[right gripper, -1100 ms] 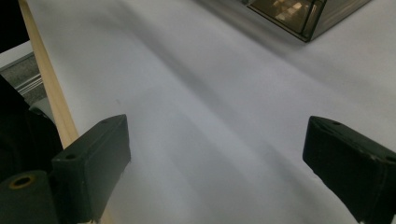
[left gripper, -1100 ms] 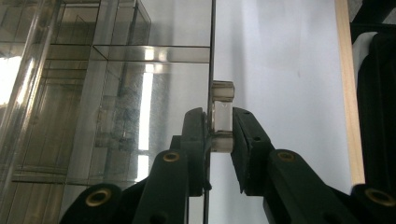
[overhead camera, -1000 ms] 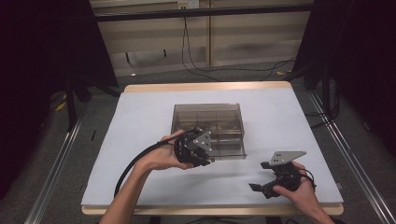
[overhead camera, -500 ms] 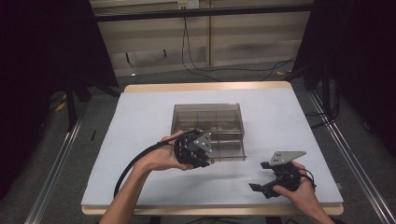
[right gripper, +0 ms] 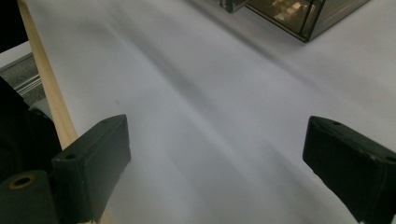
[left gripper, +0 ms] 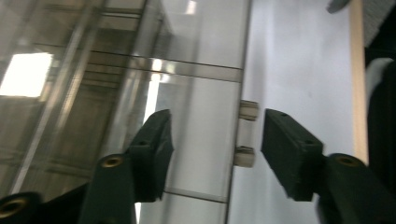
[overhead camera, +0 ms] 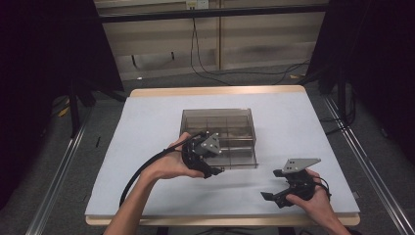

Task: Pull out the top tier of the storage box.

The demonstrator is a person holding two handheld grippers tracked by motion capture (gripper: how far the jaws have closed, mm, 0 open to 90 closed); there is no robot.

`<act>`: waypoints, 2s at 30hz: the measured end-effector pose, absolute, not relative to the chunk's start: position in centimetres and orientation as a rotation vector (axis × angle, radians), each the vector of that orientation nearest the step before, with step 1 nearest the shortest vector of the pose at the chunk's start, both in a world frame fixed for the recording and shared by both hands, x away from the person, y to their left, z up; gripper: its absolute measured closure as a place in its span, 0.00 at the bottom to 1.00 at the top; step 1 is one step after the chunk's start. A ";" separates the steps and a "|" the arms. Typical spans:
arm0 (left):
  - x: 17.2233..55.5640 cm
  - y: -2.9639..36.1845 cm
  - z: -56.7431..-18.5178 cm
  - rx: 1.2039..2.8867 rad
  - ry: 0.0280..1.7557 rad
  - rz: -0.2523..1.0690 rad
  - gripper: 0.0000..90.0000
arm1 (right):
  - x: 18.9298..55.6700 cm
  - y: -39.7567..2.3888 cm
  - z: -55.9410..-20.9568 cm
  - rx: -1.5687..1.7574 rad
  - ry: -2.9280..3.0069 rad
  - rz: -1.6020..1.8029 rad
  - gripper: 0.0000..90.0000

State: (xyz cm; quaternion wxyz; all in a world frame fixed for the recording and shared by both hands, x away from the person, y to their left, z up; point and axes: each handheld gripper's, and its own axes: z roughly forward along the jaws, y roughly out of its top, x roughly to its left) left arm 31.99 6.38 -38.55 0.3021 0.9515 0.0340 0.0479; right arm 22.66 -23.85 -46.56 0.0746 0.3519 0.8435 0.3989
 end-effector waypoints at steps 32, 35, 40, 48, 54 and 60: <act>29.7 16.8 -39.0 2.155 0.573 0.455 0.05 | 22.7 -23.8 -46.6 1.056 2.525 1.192 0.09; 29.0 17.5 -39.3 2.098 0.606 0.479 0.04 | 22.7 -23.8 -46.6 1.066 2.526 1.186 0.09; 28.1 19.1 -40.4 2.068 0.686 0.542 0.04 | 22.7 -23.8 -46.6 1.058 2.524 1.189 0.09; 26.7 20.8 -42.2 2.062 0.782 0.569 0.04 | 22.7 -23.8 -46.6 1.071 2.517 1.190 0.09; 24.9 20.6 -42.7 2.097 0.756 0.578 0.03 | 22.7 -23.6 -46.6 1.062 2.525 1.190 0.09; 23.5 21.4 -45.0 2.089 0.762 0.493 0.03 | 22.7 -23.6 -46.6 1.060 2.527 1.191 0.09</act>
